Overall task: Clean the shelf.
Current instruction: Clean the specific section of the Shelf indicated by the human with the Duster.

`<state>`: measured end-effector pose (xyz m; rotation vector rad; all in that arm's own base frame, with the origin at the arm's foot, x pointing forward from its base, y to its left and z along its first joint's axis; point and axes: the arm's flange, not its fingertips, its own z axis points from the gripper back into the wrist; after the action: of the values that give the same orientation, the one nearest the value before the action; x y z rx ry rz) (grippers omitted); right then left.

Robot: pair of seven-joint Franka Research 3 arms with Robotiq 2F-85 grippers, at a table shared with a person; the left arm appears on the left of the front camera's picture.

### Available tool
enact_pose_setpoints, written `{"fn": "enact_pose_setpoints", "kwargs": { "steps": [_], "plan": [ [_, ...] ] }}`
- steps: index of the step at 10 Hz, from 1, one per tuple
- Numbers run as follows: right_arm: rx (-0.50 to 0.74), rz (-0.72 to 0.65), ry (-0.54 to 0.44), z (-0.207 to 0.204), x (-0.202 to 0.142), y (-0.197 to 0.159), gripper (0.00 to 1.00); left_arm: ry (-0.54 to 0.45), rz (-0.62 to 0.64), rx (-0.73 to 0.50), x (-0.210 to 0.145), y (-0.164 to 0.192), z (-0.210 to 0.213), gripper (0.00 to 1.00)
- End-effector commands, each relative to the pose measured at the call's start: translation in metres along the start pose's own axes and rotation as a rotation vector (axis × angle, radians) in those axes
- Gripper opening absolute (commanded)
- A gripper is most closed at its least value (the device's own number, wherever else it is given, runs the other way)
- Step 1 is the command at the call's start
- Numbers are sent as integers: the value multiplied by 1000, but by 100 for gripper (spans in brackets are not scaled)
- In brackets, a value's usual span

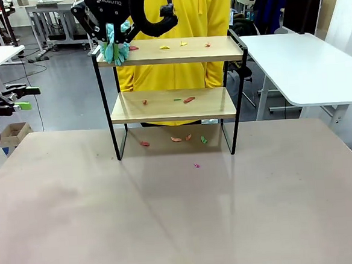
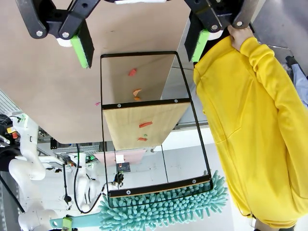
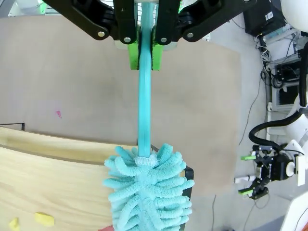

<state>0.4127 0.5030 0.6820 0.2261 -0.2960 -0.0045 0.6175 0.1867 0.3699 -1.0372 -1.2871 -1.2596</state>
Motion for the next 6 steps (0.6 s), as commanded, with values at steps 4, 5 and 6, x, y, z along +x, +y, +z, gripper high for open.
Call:
{"fn": "enact_pose_setpoints", "kwargs": {
  "steps": [4, 5, 6],
  "plan": [
    [-139, -64, 70, 16, 7, -105, 13, 0, -2, -3, 2, -1, 0, 100],
    [-150, -93, 75, 23, 4, -133, 13, 0, -2, -3, 2, -1, 0, 100],
    [-165, -111, 79, 32, 0, -160, 13, 0, -2, -3, 2, -1, 0, 100]
  ]
}}
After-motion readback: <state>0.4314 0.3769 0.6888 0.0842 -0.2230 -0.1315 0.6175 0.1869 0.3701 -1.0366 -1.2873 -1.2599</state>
